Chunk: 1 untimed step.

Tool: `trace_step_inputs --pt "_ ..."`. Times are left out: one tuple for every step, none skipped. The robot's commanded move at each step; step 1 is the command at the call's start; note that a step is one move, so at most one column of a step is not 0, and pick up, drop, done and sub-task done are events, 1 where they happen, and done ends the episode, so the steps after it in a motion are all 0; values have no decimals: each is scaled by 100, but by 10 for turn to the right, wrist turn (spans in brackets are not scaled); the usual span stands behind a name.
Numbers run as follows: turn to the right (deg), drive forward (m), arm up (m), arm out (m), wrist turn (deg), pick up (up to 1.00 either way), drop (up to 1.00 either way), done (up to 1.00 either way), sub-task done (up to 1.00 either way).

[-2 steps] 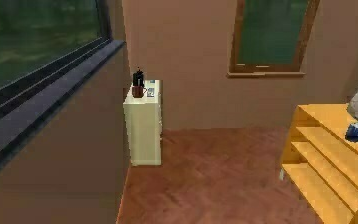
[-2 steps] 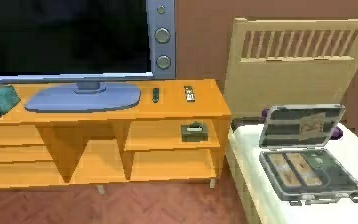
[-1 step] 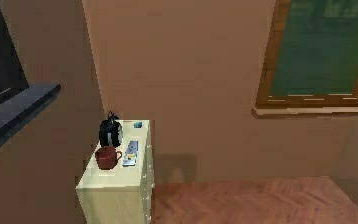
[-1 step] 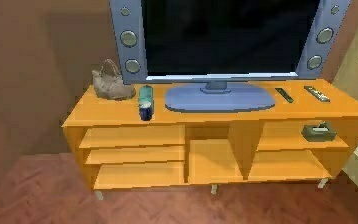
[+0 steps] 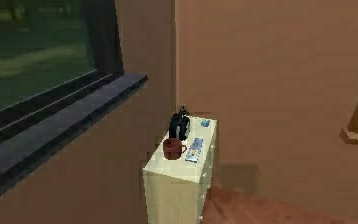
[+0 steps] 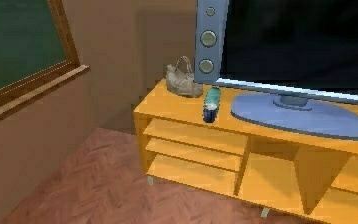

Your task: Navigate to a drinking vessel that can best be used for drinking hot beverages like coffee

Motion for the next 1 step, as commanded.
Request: trace_step_inputs --pt "0 0 0 0 0 0 0 100 0"
